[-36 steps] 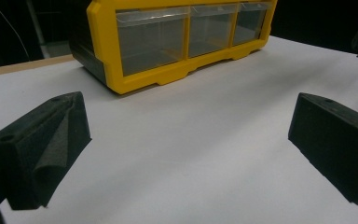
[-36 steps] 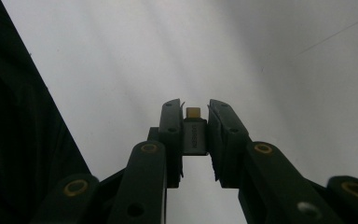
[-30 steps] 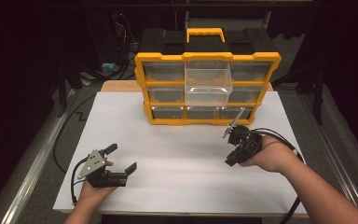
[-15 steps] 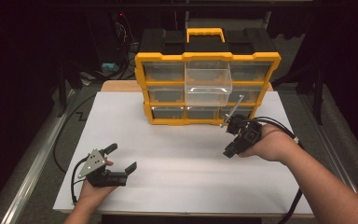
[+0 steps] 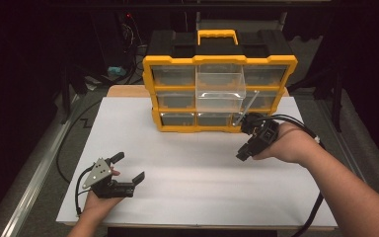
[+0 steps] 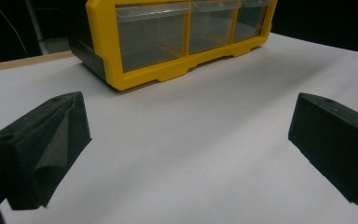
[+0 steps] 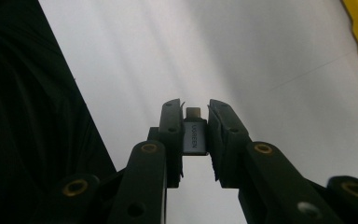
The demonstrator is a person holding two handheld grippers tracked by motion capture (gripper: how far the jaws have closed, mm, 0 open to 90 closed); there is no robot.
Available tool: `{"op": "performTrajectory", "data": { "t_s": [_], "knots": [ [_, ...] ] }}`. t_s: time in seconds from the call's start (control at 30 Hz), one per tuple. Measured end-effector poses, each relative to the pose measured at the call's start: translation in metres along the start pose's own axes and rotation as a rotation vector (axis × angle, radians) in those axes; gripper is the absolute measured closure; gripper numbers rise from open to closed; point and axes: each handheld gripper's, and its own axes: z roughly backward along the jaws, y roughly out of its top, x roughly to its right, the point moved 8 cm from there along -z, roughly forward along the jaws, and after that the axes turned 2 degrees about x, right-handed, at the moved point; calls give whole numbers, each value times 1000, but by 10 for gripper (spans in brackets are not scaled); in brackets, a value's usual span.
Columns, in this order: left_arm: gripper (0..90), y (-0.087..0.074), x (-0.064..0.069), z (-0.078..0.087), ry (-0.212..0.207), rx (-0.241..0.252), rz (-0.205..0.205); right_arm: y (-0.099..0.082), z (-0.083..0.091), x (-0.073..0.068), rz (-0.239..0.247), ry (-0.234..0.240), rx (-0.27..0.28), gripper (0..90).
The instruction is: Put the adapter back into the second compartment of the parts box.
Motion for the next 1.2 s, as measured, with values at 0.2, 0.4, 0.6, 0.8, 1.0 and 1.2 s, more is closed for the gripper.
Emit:
{"op": "performTrajectory", "data": {
  "t_s": [0.2, 0.4, 0.6, 0.8, 1.0, 1.2],
  "knots": [
    [3, 0, 1, 0, -3, 0, -2, 5, 11, -1, 6, 1, 10, 774],
    [3, 1, -1, -1, -2, 6, 2, 11, 21, -1, 16, -14, 4, 774],
    [3, 1, 0, 0, -3, 7, 2, 17, 30, -2, 26, -14, -3, 774],
    [3, 0, 0, 1, -4, 4, 1, 22, 40, -4, 31, -14, 6, 774],
    [3, 0, 0, 0, -5, 1, 3, 26, 49, -6, 39, -16, 13, 774],
    [3, 1, 0, 0, -7, 6, 0, 29, 57, -7, 42, -21, 14, 774]
  ]
}}
